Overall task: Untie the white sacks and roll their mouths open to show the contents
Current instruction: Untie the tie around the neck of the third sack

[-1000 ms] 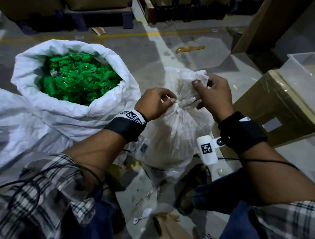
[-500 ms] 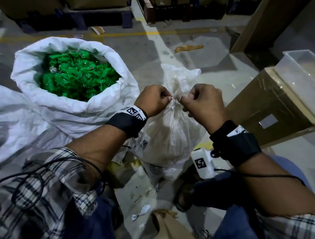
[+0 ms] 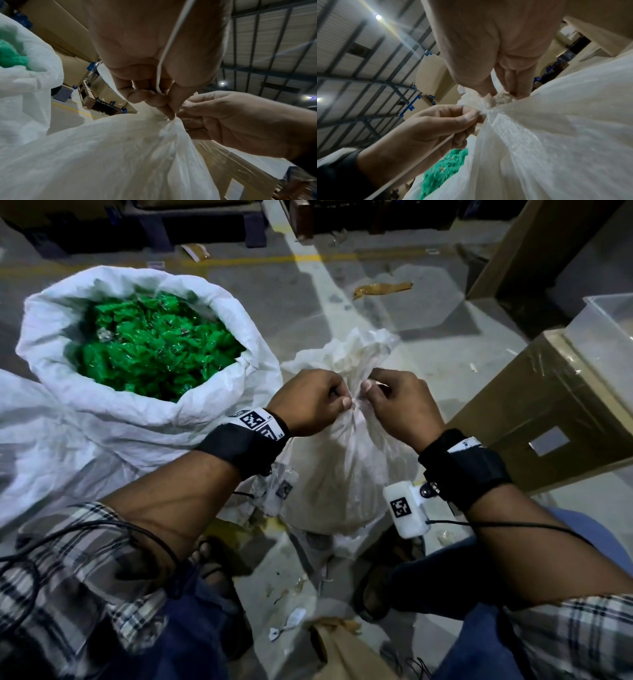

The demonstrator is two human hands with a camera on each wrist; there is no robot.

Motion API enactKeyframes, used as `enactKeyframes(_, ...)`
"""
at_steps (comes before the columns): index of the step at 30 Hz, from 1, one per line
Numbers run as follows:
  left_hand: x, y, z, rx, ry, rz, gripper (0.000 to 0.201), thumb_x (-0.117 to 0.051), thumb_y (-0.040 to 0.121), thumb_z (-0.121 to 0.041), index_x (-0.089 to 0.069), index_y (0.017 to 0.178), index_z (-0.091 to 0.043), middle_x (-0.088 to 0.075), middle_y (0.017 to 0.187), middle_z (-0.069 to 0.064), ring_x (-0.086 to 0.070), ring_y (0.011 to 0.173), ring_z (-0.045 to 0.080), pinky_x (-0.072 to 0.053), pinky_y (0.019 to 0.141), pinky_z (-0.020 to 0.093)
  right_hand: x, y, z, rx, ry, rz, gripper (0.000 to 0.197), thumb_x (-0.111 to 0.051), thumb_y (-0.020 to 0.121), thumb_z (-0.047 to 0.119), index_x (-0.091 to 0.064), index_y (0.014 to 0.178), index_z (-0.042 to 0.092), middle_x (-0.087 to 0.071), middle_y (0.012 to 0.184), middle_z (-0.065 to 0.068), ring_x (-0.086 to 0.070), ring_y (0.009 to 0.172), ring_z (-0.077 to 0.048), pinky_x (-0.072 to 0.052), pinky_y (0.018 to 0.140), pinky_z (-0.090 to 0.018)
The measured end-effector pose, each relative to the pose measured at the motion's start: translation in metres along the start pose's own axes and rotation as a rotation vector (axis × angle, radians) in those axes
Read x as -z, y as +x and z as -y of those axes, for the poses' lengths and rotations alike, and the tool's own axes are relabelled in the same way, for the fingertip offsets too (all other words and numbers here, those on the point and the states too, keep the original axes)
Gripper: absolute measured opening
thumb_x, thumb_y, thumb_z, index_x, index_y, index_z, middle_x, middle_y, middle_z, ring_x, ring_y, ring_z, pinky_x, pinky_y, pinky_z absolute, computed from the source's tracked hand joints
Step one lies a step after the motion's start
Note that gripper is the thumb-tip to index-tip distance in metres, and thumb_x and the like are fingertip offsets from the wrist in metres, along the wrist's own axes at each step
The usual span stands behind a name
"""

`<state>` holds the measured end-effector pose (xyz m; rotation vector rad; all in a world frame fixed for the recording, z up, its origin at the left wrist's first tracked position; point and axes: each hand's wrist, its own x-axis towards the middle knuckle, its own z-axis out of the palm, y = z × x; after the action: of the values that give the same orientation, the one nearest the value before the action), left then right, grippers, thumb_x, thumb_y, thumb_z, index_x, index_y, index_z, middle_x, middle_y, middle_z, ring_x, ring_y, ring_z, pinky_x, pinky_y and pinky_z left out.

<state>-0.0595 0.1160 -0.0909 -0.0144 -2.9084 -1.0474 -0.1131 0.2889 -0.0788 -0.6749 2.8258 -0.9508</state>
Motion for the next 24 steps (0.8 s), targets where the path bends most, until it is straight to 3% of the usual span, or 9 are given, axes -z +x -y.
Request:
enactKeyframes(3,0.001,-0.006,-0.006,-0.039,-0.061,0.043,0.012,-0.069,0.09,-0.024,-0.073,0.087,-0.013,-0.069,0.082,0.0,-0.063,0.077,0.016,-0.052,0.072,0.035,0.002,0.007,-0.009,0.001,0.018,0.089,0.022,-0.054,0.099,0.027,-0.068,0.087,0.014,-0.071,0.08,-0.003,-0.066,0.082,-0.022,-0.049,0.073,-0.035)
enactKeyframes(6,0.0,-0.009,-0.009,0.03,-0.109,0.05,0.015,-0.069,0.089,-0.026,-0.075,0.084,-0.012,-0.072,0.079,0.0,-0.067,0.075,0.015,-0.055,0.075,0.037,0.001,0.011,-0.012,-0.015,0.065,0.119,0.018,-0.059,0.097,0.03,-0.073,0.094,0.019,-0.076,0.089,0.005,-0.071,0.089,-0.014,-0.051,0.079,-0.029)
enactKeyframes(8,0.004,-0.008,-0.012,0.069,-0.172,0.046,0.021,-0.07,0.089,-0.03,-0.077,0.079,-0.014,-0.073,0.071,0.0,-0.068,0.067,0.013,-0.056,0.067,0.031,-0.001,0.011,-0.011,-0.038,0.096,0.041,0.009,-0.065,0.094,0.029,-0.071,0.092,0.022,-0.075,0.095,0.005,-0.072,0.092,-0.012,-0.052,0.081,-0.025)
enactKeyframes(10,0.008,-0.007,-0.017,0.085,-0.335,0.048,0.023,-0.07,0.091,-0.029,-0.077,0.079,-0.011,-0.072,0.065,-0.001,-0.065,0.055,0.01,-0.051,0.055,0.022,-0.002,0.011,-0.009,-0.013,0.04,-0.08,0.01,-0.069,0.088,0.022,-0.067,0.094,0.015,-0.067,0.099,-0.002,-0.07,0.092,-0.019,-0.051,0.081,-0.027)
enactKeyframes(13,0.011,-0.008,-0.019,0.147,-0.554,0.012,0.018,-0.069,0.094,-0.021,-0.075,0.089,-0.004,-0.073,0.069,0.0,-0.062,0.058,0.01,-0.046,0.051,0.019,0.0,0.006,-0.005,0.05,-0.135,-0.1,0.014,-0.071,0.081,0.019,-0.059,0.088,0.016,-0.053,0.097,-0.001,-0.054,0.084,-0.018,-0.035,0.073,-0.019)
enactKeyframes(16,0.013,-0.012,-0.008,0.18,-0.41,-0.021,0.012,-0.068,0.093,-0.017,-0.074,0.09,-0.007,-0.073,0.072,0.001,-0.065,0.062,0.009,-0.048,0.058,0.02,0.001,-0.003,-0.002,0.019,-0.184,0.067,0.013,-0.075,0.076,0.023,-0.064,0.078,0.017,-0.065,0.082,0.003,-0.061,0.081,-0.017,-0.036,0.062,-0.02)
enactKeyframes(18,0.013,-0.015,0.0,0.213,-0.34,0.011,0.012,-0.063,0.093,-0.011,-0.075,0.093,-0.009,-0.075,0.076,0.001,-0.07,0.067,0.011,-0.052,0.062,0.023,0.001,-0.009,0.0,0.031,-0.151,0.143,0.022,-0.082,0.073,0.031,-0.066,0.081,0.019,-0.065,0.078,0.008,-0.062,0.077,-0.014,-0.038,0.058,-0.014)
enactKeyframes(21,0.012,-0.016,0.003,0.26,-0.365,0.075,0.025,-0.056,0.09,0.001,-0.077,0.098,-0.01,-0.077,0.086,0.006,-0.07,0.069,0.01,-0.059,0.063,0.029,-0.003,-0.015,0.004,0.08,-0.18,0.166,0.042,-0.086,0.065,0.052,-0.062,0.084,0.024,-0.059,0.086,0.006,-0.059,0.08,-0.015,-0.046,0.067,-0.027)
enactKeyframes(24,0.014,-0.015,0.005,0.24,-0.308,0.082,0.034,-0.054,0.085,0.004,-0.079,0.097,-0.015,-0.075,0.079,0.0,-0.065,0.061,0.005,-0.058,0.063,0.027,-0.015,-0.019,0.011,0.07,-0.238,0.081,0.053,-0.071,0.064,0.075,-0.057,0.079,0.026,-0.055,0.09,0.006,-0.055,0.078,-0.015,-0.047,0.066,-0.033)
